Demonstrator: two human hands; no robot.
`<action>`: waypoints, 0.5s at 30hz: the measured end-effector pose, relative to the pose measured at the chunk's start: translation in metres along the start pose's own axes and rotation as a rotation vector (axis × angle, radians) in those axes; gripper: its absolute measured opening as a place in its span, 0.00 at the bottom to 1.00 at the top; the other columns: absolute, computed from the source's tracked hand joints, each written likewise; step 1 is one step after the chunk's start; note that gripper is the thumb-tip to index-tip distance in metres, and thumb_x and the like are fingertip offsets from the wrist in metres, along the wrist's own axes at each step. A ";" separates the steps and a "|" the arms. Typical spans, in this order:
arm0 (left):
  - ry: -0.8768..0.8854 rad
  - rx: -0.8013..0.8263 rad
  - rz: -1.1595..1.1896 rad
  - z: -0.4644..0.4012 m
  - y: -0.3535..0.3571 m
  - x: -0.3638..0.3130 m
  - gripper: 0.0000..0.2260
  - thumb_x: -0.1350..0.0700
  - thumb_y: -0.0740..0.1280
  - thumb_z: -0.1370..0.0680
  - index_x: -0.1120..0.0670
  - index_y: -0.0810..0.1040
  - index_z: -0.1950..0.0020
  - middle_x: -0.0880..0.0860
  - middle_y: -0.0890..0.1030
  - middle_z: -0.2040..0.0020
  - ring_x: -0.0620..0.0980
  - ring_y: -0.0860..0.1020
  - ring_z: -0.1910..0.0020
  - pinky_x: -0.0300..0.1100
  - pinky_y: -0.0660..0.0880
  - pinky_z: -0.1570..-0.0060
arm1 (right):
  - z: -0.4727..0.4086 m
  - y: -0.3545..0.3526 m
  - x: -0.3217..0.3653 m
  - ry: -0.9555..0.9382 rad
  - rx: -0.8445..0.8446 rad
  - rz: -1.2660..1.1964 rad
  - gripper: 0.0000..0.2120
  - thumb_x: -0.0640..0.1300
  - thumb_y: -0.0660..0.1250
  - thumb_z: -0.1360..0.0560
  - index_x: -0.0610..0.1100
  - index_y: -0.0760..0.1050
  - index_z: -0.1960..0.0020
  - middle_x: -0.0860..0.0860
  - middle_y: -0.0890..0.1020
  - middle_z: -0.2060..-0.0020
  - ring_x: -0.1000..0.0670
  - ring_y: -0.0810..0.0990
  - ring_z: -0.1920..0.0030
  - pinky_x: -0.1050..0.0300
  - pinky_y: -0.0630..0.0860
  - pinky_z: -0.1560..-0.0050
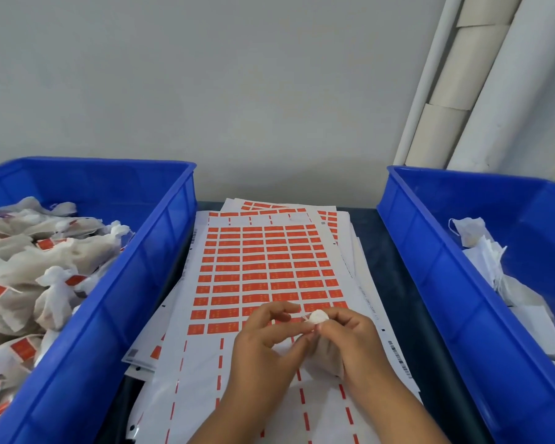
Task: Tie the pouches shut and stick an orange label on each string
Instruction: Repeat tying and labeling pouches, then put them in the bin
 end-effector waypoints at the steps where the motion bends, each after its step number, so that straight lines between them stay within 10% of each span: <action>1: 0.013 -0.001 -0.022 0.000 0.000 -0.001 0.15 0.52 0.74 0.31 0.31 0.75 0.63 0.31 0.73 0.51 0.28 0.69 0.47 0.19 0.68 0.60 | 0.000 0.000 -0.001 0.016 0.004 -0.012 0.05 0.40 0.68 0.24 0.46 0.82 0.54 0.52 0.85 0.53 0.47 0.81 0.45 0.44 0.76 0.39; 15: 0.012 -0.033 -0.087 0.001 0.001 0.007 0.06 0.53 0.74 0.30 0.42 0.79 0.60 0.35 0.73 0.56 0.39 0.73 0.52 0.27 0.70 0.53 | 0.003 0.007 0.001 0.004 0.108 0.061 0.05 0.45 0.69 0.25 0.47 0.84 0.57 0.59 0.85 0.55 0.55 0.81 0.48 0.61 0.75 0.47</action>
Point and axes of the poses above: each hand's wrist, its own z-axis away from the middle knuckle, its own y-axis out of the palm, x = y × z, the point moved 8 cm from there along -z, towards the middle knuckle
